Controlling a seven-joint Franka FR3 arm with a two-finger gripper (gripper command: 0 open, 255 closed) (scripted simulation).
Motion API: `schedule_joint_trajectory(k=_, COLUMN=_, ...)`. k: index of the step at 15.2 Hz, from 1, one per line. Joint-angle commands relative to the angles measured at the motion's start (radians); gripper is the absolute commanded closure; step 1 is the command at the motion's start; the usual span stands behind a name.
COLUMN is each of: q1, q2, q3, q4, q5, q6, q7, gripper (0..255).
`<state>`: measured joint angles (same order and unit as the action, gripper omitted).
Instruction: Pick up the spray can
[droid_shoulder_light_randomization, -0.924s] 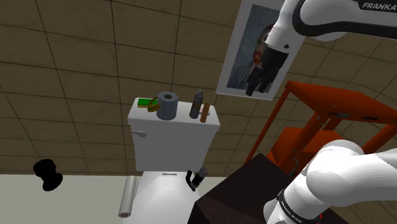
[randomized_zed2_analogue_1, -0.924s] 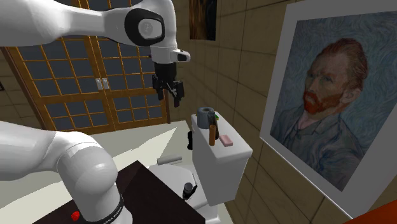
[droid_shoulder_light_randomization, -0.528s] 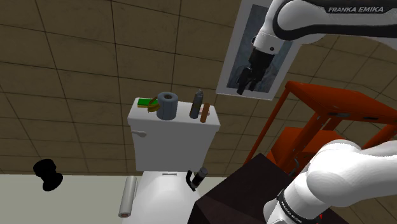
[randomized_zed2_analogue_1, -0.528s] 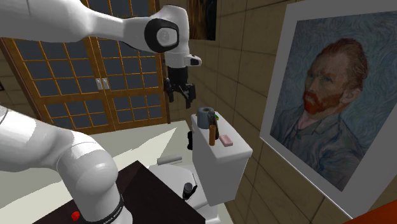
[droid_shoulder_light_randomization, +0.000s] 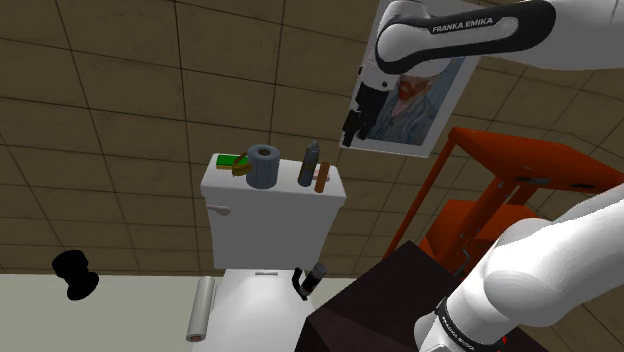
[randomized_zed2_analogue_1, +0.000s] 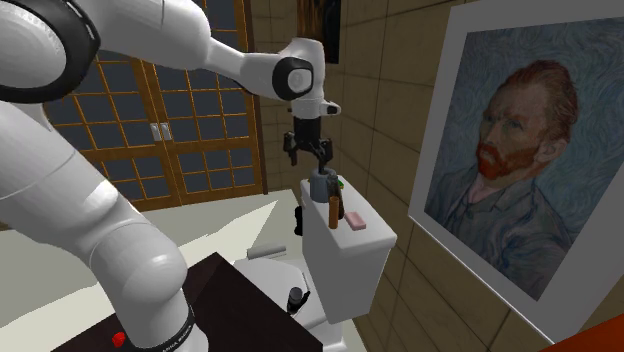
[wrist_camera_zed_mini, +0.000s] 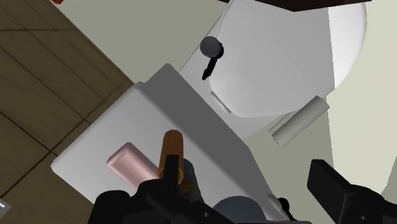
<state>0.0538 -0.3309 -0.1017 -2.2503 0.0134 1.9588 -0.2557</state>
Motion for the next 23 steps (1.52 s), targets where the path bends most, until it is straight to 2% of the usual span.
schedule_joint_trajectory(k=1, q1=0.006, q2=0.077, q3=-0.009, q4=0.043, q5=0.002, q6=0.034, q7=-0.038, gripper=0)
schedule_joint_trajectory(k=11, q1=0.022, q2=0.474, q3=-0.01, q4=0.365, q5=0.034, q6=0.109, q7=-0.195, gripper=0)
schedule_joint_trajectory(k=19, q1=0.021, q2=0.519, q3=-0.007, q4=0.316, q5=0.041, q6=0.203, q7=-0.205, gripper=0)
schedule_joint_trajectory(k=21, q1=0.021, q2=0.519, q3=-0.007, q4=0.316, q5=0.041, q6=0.203, q7=-0.205, gripper=0)
schedule_joint_trajectory(k=22, q1=0.02, q2=0.521, q3=-0.008, q4=0.319, q5=0.042, q6=0.202, q7=-0.206, gripper=255)
schedule_joint_trajectory(k=23, q1=0.02, q2=0.521, q3=-0.008, q4=0.319, q5=0.042, q6=0.202, q7=-0.206, gripper=255)
